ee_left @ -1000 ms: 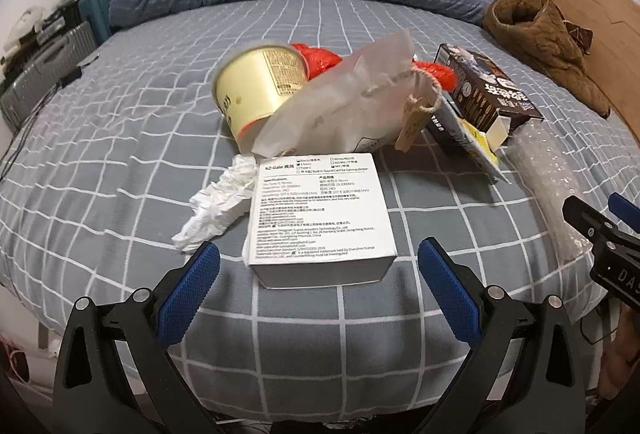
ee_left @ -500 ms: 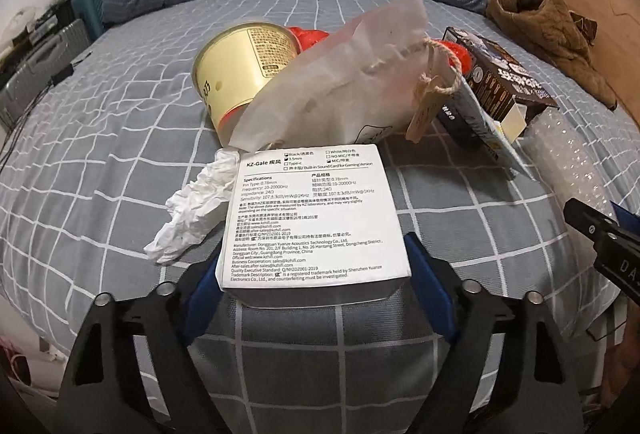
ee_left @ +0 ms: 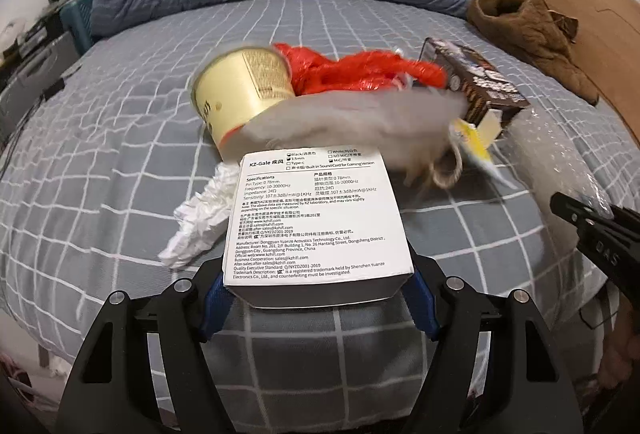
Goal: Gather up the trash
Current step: 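Grasp the white box with the left gripper while the right gripper grasps the bubble-wrap sleeve, then carry the white box and bubble-wrap sleeve with both grippers over the black bin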
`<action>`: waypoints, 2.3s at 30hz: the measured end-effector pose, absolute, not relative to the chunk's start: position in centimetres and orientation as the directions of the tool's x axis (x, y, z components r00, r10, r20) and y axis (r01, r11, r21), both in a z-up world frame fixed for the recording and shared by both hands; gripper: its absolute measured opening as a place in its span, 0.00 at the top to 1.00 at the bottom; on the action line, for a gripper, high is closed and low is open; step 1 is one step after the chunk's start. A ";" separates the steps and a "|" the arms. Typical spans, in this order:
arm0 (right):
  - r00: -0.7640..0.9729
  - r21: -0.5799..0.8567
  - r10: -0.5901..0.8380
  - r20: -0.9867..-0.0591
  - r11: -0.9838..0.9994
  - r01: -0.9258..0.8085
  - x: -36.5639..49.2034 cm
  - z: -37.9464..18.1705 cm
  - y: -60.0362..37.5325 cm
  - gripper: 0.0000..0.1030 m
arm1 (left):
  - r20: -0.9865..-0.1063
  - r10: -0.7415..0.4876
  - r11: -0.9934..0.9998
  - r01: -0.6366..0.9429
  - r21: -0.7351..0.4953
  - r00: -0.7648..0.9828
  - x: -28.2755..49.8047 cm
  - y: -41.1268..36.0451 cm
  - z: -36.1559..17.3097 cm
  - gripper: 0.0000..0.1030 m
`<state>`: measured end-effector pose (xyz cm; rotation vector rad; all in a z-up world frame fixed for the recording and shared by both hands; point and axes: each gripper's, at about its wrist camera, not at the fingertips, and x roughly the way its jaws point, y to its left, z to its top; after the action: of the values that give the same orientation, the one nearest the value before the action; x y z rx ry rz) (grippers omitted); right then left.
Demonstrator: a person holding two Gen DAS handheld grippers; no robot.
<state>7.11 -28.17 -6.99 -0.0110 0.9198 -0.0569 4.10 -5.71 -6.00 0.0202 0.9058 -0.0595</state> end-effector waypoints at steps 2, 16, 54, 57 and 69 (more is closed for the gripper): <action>0.613 -0.032 -0.054 -0.788 0.998 0.046 6.8 -6.6 -28.1 0.73 | -0.781 -0.051 0.997 0.070 -0.010 0.622 3.7 -5.5 -5.3 0.33; 0.653 -0.045 -0.054 -0.756 0.999 0.030 5.3 -4.8 -27.0 0.74 | -0.753 -0.081 0.997 0.067 -0.048 0.653 0.4 -2.5 -2.1 0.34; 0.687 0.000 0.044 -0.726 0.998 -0.064 -7.8 2.5 -22.4 0.75 | -0.736 -0.010 0.998 -0.039 -0.050 0.676 -10.7 -0.6 3.0 0.34; 0.681 -0.002 0.046 -0.731 0.998 -0.070 -9.4 2.4 -22.2 0.75 | -0.740 -0.013 0.998 -0.036 -0.051 0.672 -12.1 -0.9 2.8 0.34; 0.628 0.013 0.057 -0.776 0.997 -0.075 -14.0 -0.6 -21.8 0.76 | -0.775 -0.021 0.997 -0.047 -0.066 0.632 -16.0 -1.0 0.4 0.34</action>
<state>-13.99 -21.80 -0.55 -0.0215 0.8880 0.0757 -16.03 -0.99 0.41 -0.0824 0.8865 0.0151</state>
